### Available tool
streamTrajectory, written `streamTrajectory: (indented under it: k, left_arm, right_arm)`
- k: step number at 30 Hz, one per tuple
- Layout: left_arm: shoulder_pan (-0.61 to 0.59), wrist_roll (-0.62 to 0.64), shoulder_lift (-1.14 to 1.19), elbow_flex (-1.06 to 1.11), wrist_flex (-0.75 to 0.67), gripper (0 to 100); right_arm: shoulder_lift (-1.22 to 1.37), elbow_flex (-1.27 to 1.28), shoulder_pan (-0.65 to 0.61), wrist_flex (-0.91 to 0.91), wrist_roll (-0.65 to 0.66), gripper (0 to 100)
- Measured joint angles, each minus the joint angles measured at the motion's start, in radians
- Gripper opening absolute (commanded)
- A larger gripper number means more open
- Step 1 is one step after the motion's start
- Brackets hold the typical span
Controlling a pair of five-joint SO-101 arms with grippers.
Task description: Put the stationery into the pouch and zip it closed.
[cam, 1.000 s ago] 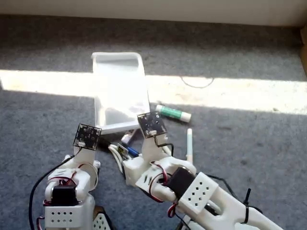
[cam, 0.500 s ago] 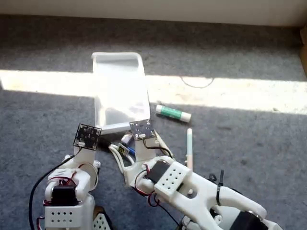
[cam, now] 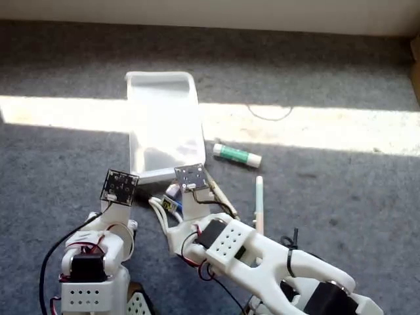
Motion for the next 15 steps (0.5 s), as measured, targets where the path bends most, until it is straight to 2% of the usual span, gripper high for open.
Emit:
streamTrajectory:
  k: [9, 15]
  left_arm:
    - [0.000, 0.000, 0.000, 0.000, 0.000, 2]
    - [0.000, 0.000, 0.000, 0.000, 0.000, 2]
  right_arm:
    - [0.002, 0.000, 0.000, -0.006, 0.000, 16.5]
    - [0.003, 0.002, 0.002, -0.018, 0.000, 2.7]
